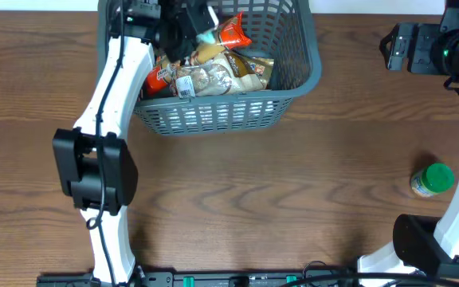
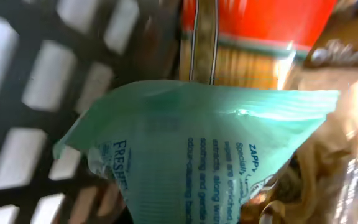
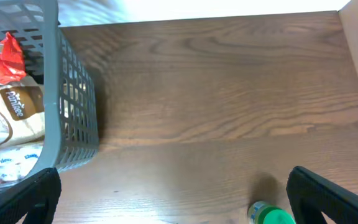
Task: Pack container
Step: 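Carry the green wrapper into the basket and release it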
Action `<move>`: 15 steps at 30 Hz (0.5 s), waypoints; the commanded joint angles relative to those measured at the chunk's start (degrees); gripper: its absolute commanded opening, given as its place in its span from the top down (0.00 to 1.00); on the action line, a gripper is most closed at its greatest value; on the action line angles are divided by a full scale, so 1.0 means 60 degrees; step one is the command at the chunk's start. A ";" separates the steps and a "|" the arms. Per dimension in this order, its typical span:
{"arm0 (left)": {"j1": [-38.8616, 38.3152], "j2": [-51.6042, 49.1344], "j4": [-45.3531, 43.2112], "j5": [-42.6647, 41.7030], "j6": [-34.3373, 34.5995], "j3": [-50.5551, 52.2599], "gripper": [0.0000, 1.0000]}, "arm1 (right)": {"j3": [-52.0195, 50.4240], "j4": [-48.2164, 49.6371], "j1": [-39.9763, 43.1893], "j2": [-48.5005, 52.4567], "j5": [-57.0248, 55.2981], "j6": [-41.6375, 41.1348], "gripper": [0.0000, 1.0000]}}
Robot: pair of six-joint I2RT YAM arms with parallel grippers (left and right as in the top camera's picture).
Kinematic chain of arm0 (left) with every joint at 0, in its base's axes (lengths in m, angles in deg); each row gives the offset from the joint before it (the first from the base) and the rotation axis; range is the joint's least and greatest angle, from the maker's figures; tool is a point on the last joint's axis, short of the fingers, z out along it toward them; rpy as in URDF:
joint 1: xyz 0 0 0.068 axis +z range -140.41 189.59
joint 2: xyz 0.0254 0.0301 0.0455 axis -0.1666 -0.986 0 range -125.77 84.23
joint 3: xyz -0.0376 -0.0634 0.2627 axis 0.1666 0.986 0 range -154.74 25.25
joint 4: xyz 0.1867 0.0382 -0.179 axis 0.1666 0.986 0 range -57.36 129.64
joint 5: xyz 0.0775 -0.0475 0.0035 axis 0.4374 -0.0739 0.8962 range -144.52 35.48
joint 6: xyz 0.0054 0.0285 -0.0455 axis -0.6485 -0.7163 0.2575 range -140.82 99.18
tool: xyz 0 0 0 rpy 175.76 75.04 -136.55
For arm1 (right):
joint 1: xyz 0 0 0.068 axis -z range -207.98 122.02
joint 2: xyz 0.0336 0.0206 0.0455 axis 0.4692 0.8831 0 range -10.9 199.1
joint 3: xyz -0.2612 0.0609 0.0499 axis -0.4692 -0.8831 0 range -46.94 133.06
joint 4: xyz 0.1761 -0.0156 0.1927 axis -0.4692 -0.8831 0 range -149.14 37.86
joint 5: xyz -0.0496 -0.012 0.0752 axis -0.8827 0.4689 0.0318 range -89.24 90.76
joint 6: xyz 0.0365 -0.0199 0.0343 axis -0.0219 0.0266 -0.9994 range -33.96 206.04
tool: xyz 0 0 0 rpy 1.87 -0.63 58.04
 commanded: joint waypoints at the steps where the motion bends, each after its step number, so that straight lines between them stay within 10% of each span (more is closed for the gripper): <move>1: 0.0270 0.0022 0.0102 0.0426 -0.0113 -0.0077 0.83 | -0.0018 -0.0015 -0.0098 0.0033 0.0033 -0.0164 0.01; 3: 0.0386 0.0011 0.0270 0.0426 0.0095 -0.0080 0.60 | -0.0018 -0.0015 -0.0098 0.0033 0.0033 -0.0164 0.01; 4: 0.0430 0.0011 0.0361 0.0426 0.0142 -0.0080 0.01 | -0.0018 -0.0018 -0.0098 0.0033 0.0033 -0.0164 0.01; 11: 0.0532 0.0430 0.1140 0.0503 0.0280 -0.0084 0.02 | -0.0018 -0.0084 -0.0098 0.0033 0.0036 -0.0160 0.01; 15: 0.0612 0.1410 0.1231 0.0568 0.2182 -0.0084 0.02 | -0.0018 0.0164 -0.0098 0.0033 0.0040 -0.0168 0.01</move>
